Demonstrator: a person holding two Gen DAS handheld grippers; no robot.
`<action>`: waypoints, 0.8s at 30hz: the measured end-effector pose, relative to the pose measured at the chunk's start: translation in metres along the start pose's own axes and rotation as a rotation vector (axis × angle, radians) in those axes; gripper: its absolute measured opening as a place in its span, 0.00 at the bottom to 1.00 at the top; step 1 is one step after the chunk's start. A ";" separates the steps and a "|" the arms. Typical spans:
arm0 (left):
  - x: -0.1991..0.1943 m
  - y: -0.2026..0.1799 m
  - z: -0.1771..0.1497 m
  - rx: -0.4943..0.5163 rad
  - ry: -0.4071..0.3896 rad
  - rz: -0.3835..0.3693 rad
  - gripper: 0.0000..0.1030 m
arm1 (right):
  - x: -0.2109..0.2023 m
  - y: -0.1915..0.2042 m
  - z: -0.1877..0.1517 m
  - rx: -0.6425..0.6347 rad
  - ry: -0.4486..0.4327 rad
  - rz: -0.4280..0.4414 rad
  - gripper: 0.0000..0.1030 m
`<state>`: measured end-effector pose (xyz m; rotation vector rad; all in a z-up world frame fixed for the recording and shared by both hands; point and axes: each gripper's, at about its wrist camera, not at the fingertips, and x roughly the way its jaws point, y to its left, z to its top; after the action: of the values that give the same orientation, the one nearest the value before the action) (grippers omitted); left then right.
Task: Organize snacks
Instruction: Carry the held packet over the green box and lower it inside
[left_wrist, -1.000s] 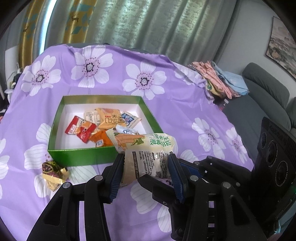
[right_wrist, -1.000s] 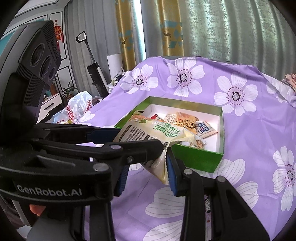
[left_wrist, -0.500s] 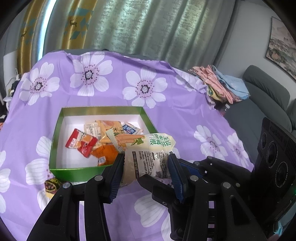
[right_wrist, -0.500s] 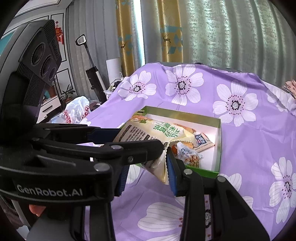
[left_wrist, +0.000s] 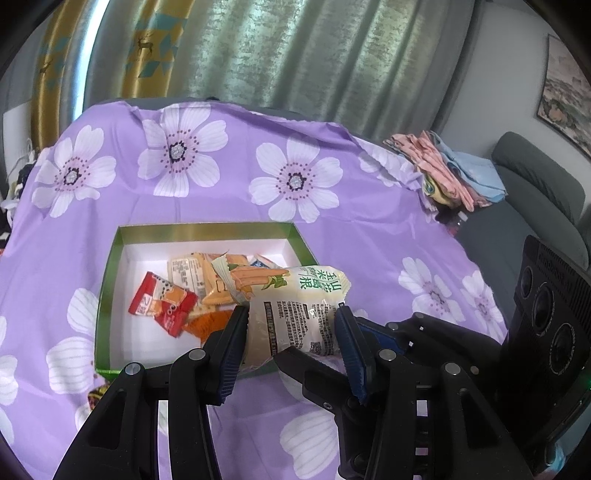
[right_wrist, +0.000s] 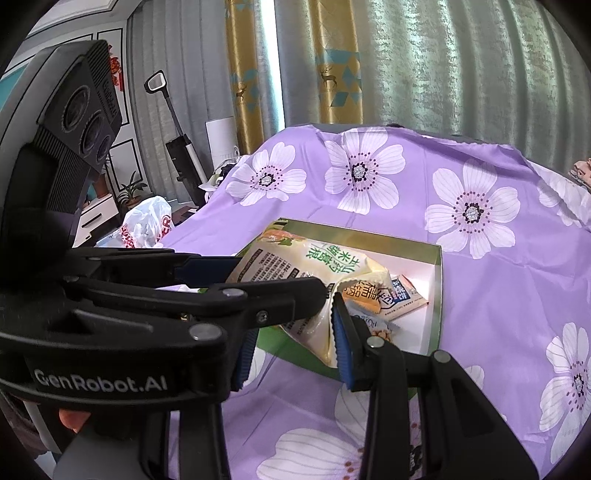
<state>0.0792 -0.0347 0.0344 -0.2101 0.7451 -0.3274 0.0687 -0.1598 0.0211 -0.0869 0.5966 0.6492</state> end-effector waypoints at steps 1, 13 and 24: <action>0.002 0.001 0.001 0.001 0.001 0.001 0.47 | 0.002 -0.002 0.001 0.002 0.001 0.000 0.37; 0.024 0.011 0.011 -0.005 0.014 0.008 0.47 | 0.028 -0.016 0.009 0.018 0.010 0.005 0.37; 0.045 0.026 0.014 -0.027 0.041 0.004 0.47 | 0.050 -0.025 0.008 0.033 0.038 0.010 0.37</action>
<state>0.1253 -0.0257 0.0081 -0.2278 0.7902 -0.3186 0.1198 -0.1502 -0.0022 -0.0652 0.6447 0.6482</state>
